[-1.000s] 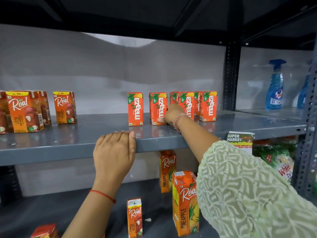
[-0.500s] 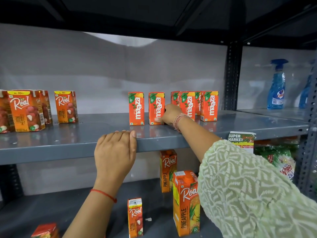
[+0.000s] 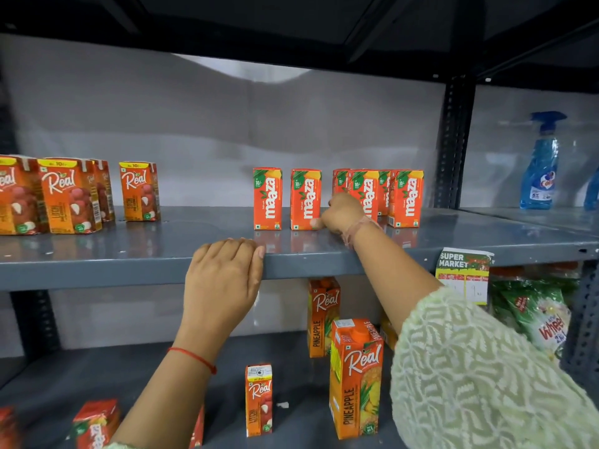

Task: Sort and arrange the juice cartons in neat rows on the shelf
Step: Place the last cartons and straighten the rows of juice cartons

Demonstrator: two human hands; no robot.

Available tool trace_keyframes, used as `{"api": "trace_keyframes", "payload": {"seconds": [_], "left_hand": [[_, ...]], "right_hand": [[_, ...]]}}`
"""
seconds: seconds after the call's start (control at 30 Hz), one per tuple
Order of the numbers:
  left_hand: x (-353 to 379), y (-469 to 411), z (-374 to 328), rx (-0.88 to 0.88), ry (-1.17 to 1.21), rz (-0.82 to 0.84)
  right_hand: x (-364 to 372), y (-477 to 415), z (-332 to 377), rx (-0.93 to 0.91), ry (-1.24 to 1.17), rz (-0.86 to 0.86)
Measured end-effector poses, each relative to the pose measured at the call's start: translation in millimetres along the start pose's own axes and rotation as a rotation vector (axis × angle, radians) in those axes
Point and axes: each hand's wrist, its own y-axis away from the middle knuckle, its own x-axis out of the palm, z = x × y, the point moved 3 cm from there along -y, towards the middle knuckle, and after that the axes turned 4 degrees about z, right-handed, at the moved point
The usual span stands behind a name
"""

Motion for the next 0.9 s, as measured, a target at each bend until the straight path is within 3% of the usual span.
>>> {"api": "trace_keyframes", "payload": {"seconds": [0.27, 0.43, 0.7, 0.9], "left_hand": [[-16, 8, 16, 0.016, -0.056, 0.043], [-38, 21, 64, 0.052, -0.083, 0.048], [-82, 45, 191, -0.128, 0.01, 0.043], [-107, 17, 277, -0.73, 0.223, 0.021]], "right_hand": [[0, 49, 8, -0.329, 0.029, -0.516], [34, 73, 52, -0.421, -0.007, -0.575], [108, 77, 157, -0.424, -0.154, -0.185], [158, 52, 221, -0.307, -0.246, 0.247]]}}
